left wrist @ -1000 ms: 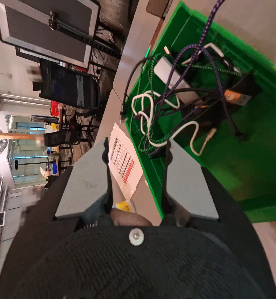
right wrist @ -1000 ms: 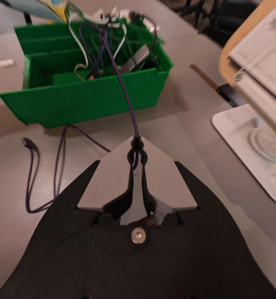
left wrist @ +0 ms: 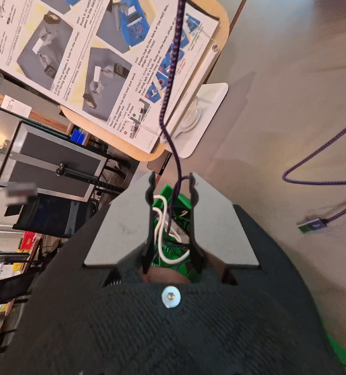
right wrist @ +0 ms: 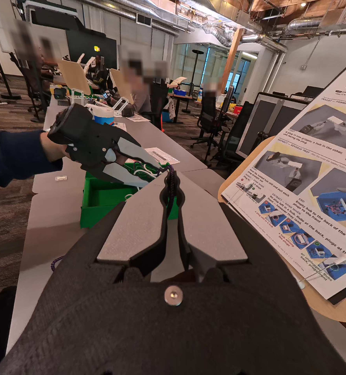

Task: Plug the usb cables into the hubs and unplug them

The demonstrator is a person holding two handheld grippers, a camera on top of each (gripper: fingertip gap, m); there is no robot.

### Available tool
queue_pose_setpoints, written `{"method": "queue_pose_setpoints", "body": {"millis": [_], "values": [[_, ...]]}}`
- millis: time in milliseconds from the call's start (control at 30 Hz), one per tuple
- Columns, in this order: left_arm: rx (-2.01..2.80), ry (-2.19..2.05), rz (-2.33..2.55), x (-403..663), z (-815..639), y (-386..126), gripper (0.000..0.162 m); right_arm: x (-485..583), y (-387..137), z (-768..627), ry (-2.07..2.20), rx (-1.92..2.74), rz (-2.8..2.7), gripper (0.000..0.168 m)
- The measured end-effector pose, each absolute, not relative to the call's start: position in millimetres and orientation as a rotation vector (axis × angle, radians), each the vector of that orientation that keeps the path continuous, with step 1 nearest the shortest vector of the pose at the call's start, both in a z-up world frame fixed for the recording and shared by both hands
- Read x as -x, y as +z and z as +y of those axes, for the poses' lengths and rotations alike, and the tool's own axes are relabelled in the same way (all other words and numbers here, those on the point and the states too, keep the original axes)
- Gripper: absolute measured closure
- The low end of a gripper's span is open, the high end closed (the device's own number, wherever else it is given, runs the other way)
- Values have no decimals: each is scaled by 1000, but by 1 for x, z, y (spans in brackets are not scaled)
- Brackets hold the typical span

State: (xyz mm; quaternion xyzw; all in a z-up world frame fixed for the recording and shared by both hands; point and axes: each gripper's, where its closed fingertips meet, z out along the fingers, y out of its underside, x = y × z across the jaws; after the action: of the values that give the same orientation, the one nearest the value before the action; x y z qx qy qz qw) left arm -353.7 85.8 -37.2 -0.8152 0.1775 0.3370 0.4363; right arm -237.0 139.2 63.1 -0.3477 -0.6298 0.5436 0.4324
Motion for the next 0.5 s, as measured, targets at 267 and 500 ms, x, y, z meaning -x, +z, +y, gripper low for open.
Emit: {"method": "queue_pose_setpoints", "body": {"millis": [267,500], "values": [[2099,857,423,362,93,-48,151,229,67,146,1338,869,-1537,168],[2067,948,374,372,87,-18,162,220,69,155,1377,879,-1515,168]]}}
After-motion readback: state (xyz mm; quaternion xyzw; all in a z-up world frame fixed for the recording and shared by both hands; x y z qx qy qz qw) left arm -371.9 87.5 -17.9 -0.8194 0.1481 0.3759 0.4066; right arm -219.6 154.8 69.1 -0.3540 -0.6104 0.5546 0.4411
